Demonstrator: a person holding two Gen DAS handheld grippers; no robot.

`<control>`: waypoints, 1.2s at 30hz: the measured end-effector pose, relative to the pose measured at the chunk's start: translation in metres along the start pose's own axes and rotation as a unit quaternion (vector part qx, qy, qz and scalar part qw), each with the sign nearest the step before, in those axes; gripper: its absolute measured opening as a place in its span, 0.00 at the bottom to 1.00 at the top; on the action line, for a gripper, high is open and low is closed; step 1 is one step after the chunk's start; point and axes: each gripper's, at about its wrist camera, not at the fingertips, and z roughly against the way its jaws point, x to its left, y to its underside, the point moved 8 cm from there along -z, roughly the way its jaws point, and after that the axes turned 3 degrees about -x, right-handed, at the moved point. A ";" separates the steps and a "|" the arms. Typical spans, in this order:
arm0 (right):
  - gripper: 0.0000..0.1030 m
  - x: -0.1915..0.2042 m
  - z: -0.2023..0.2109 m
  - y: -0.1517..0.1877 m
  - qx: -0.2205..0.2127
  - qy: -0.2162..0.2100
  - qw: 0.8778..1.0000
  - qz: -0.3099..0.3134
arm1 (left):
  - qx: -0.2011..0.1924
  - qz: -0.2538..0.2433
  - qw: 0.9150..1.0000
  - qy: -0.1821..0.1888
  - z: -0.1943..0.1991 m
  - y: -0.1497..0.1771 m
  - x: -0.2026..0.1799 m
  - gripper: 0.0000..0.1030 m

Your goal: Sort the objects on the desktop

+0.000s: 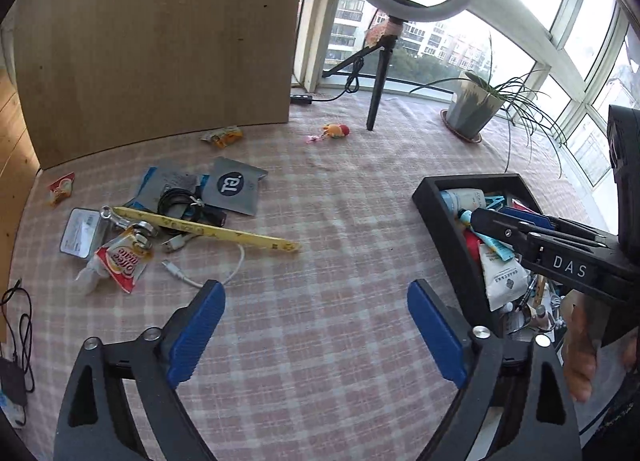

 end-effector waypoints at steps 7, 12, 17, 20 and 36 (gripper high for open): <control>0.48 0.045 -0.027 0.028 0.011 -0.007 1.000 0.016 | 0.023 0.053 0.997 -0.049 -0.020 0.044 0.075 0.96; 0.48 0.064 -0.066 0.063 0.045 -0.002 0.999 0.020 | 0.027 0.096 0.992 -0.080 -0.047 0.069 0.124 0.96; 0.48 0.077 -0.084 0.081 0.053 0.000 0.998 0.021 | 0.022 0.125 0.988 -0.087 -0.062 0.084 0.150 0.96; 0.48 0.084 -0.087 0.084 0.043 0.014 0.998 0.039 | 0.030 0.128 0.987 -0.089 -0.070 0.092 0.155 0.96; 0.70 0.101 -0.127 0.093 0.001 0.030 0.997 0.071 | -0.024 0.061 0.987 -0.147 -0.075 0.098 0.152 1.00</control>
